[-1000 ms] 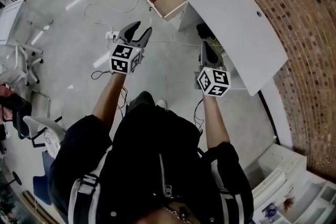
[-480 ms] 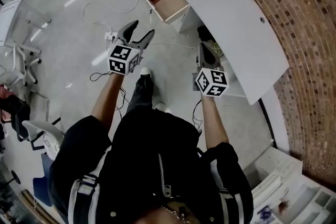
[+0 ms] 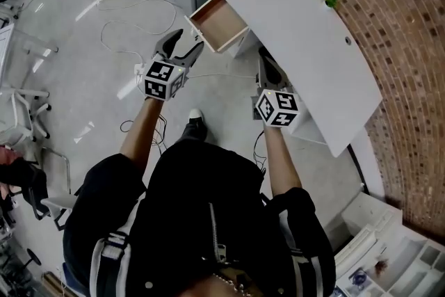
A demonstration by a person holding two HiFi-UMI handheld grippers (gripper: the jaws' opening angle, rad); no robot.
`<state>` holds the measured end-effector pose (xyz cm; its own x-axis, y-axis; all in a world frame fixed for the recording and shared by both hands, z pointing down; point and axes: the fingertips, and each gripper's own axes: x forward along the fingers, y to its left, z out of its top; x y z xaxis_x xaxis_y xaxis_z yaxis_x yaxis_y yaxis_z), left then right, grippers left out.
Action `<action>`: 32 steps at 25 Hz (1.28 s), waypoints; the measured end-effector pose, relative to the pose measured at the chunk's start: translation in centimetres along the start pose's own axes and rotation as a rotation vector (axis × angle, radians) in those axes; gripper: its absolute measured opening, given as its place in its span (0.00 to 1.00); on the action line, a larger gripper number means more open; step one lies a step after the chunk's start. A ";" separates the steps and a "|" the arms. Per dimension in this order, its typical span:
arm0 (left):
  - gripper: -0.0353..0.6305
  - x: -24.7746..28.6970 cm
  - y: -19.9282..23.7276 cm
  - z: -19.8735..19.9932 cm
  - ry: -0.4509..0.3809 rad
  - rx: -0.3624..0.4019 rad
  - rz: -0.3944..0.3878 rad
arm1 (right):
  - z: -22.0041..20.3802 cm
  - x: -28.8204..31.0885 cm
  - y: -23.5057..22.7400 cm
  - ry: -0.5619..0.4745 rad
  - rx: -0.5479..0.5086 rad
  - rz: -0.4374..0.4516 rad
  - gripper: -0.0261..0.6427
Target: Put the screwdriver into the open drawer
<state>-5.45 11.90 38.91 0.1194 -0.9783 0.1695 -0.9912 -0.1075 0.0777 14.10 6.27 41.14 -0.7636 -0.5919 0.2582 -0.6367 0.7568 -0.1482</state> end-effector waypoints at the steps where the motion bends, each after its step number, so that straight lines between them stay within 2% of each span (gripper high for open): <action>1: 0.49 0.8 1.0 0.3 0.000 0.004 -0.011 | 0.5 1.1 0.0 -0.002 -0.001 -0.007 0.05; 8: 0.49 5.7 5.8 1.5 0.015 0.053 -0.087 | 2.7 6.7 -0.2 -0.017 -0.005 -0.050 0.05; 16: 0.49 10.2 8.5 0.9 0.056 0.070 -0.153 | 2.0 9.8 -2.1 0.008 0.020 -0.108 0.05; 25: 0.49 17.2 10.5 0.1 0.109 0.075 -0.205 | 2.4 15.2 -6.4 0.019 0.063 -0.139 0.05; 32: 0.49 24.8 12.5 1.3 0.141 0.151 -0.259 | 4.5 21.0 -10.5 0.023 0.087 -0.155 0.05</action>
<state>-14.98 -13.90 42.76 0.3648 -0.8821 0.2979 -0.9230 -0.3847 -0.0090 4.32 -15.36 43.81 -0.6536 -0.6921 0.3064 -0.7542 0.6294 -0.1872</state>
